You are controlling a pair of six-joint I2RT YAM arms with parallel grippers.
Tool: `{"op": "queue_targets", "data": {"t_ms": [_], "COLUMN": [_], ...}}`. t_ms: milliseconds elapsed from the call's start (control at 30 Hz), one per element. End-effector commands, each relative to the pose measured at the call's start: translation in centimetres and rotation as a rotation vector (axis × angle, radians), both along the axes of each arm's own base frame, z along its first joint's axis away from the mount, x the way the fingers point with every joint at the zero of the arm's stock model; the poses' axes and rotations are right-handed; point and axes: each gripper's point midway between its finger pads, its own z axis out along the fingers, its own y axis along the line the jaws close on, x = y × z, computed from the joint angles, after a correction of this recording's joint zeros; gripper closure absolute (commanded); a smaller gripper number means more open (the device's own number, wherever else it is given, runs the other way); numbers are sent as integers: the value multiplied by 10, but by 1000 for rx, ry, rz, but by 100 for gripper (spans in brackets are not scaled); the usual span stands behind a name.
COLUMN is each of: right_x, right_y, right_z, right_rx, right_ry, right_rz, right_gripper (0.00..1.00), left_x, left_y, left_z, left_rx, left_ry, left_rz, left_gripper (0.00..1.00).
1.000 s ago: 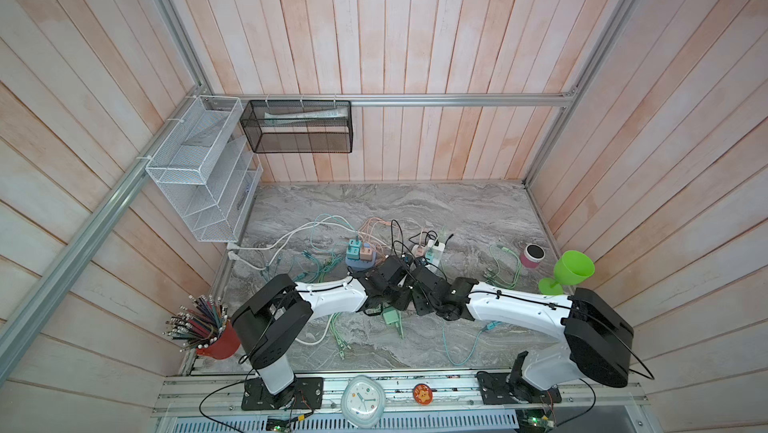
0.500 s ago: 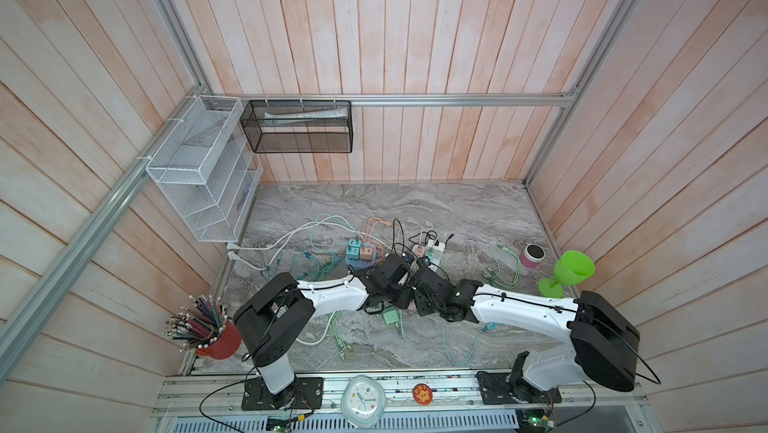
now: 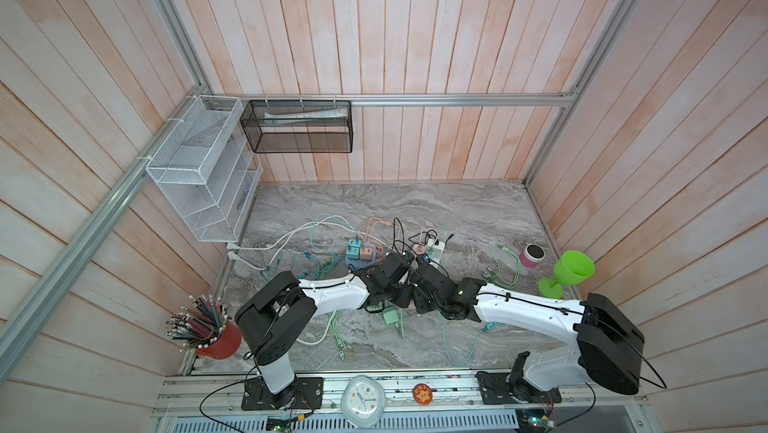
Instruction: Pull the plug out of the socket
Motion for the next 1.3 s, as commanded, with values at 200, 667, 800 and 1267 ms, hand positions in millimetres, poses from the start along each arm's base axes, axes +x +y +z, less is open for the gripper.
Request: {"op": "queue_targets", "data": {"t_ms": [200,667,800,1267], "right_x": [1,-10,-13,-14], "right_y": [-16,-59,-66,-82], "right_z": [19,-2,-12,-22], "right_rx": [101,299,364,450], "right_ry": [-67,-10,21,94], "right_rz": [-68,-192,-214,-251], "right_gripper": [100,100,100,88], "left_x": [-29,-30,-29,-21], "left_y": [53,60,58,46], "left_z": [-50,-40,-32,-5], "left_rx": [236,236,213,144], "left_ry": [115,89,75,20], "left_rz": [19,24,22,12], "left_gripper": [41,41,41,36]}}
